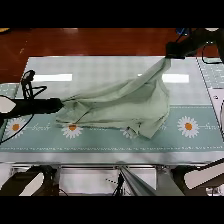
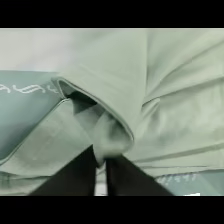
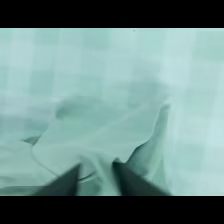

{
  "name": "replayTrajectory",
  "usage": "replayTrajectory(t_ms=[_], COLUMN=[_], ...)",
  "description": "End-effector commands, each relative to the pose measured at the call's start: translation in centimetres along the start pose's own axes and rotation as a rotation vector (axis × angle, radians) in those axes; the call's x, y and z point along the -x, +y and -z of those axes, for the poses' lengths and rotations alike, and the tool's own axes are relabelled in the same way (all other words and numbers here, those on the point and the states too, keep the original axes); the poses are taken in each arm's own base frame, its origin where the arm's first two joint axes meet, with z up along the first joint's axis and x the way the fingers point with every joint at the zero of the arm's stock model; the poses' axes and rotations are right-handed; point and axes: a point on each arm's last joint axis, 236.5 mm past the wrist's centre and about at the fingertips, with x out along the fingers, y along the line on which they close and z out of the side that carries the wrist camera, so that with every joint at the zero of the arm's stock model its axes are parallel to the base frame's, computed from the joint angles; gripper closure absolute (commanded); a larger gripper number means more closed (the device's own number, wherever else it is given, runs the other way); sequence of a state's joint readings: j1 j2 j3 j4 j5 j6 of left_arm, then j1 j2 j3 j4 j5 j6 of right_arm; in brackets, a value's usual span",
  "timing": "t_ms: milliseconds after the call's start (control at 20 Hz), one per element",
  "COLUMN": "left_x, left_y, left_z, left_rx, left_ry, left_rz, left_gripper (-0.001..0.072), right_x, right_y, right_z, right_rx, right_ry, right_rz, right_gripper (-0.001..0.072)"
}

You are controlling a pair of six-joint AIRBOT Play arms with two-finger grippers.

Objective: Fold the shirts.

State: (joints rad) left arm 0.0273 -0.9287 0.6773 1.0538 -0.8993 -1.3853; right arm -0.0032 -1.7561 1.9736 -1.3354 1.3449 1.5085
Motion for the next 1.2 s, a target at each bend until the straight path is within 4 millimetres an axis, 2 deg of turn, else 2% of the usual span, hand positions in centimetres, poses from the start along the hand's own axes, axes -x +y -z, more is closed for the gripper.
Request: replayTrajectory(t_ms=[0, 50, 100, 150, 250, 300, 350, 450, 500, 550, 600, 750, 800, 1000, 1150], left_x=[-0.7, 0.1, 1.3, 2.7, 5.5, 5.9, 5.8, 4.7, 4.0, 3.4, 2.8, 1.3, 0.8, -1.6, -3.4], left_y=[1.3, 1.9, 3.2, 4.9, 8.8, 9.7, 10.1, 10.5, 10.8, 11.0, 11.0, 9.8, 9.3, 9.6, 9.8], left_z=[-1.6, -2.5, -3.2, -3.4, -1.9, -0.5, 0.9, 3.4, 4.5, 5.3, 6.0, 6.3, 6.4, 8.0, 8.9], left_rx=[-0.072, -0.122, -0.162, -0.195, -0.179, -0.119, -0.068, 0.025, 0.087, 0.136, 0.172, 0.202, 0.209, 0.266, 0.32], left_ry=[-0.033, -0.043, -0.032, -0.002, 0.112, 0.159, 0.195, 0.218, 0.225, 0.235, 0.246, 0.264, 0.277, 0.365, 0.408], left_rz=[-0.031, -0.058, -0.113, -0.177, -0.294, -0.29, -0.257, -0.174, -0.141, -0.109, -0.073, 0.042, 0.082, 0.144, 0.19], left_gripper=[0.0432, 0.0302, 0.0208, 0.0183, 0.0185, 0.0231, 0.0342, 0.0309, 0.0202, 0.0163, 0.0161, 0.0075, 0.0025, 0.0025, 0.0029], right_x=[0.7, 2.3, 4.0, 5.9, 9.6, 10.6, 11.0, 11.1, 11.1, 11.0, 10.9, 10.5, 10.3, 10.2, 10.1], right_y=[0.0, -0.2, -1.0, -2.9, -6.9, -7.7, -8.0, -8.5, -8.7, -8.8, -8.9, -9.2, -9.3, -9.4, -8.6], right_z=[1.1, 1.6, 2.5, 3.7, 5.8, 6.2, 6.6, 7.4, 8.0, 8.6, 9.1, 9.2, 8.9, 7.8, 7.5], right_rx=[0.053, 0.098, 0.123, 0.133, 0.083, 0.048, 0.026, -0.019, -0.047, -0.066, -0.077, -0.104, -0.103, -0.096, -0.091], right_ry=[0.045, 0.056, 0.079, 0.119, 0.186, 0.181, 0.185, 0.2, 0.213, 0.229, 0.242, 0.23, 0.214, 0.17, 0.155], right_rz=[0.009, 0.026, 0.063, 0.146, 0.299, 0.294, 0.267, 0.182, 0.143, 0.111, 0.084, 0.033, 0.034, 0.035, -0.001], right_gripper=[0.0273, 0.0274, 0.0274, 0.0274, 0.0275, 0.0275, 0.0272, 0.0266, 0.0266, 0.0266, 0.0266, 0.0266, 0.0266, 0.0266, 0.0267])
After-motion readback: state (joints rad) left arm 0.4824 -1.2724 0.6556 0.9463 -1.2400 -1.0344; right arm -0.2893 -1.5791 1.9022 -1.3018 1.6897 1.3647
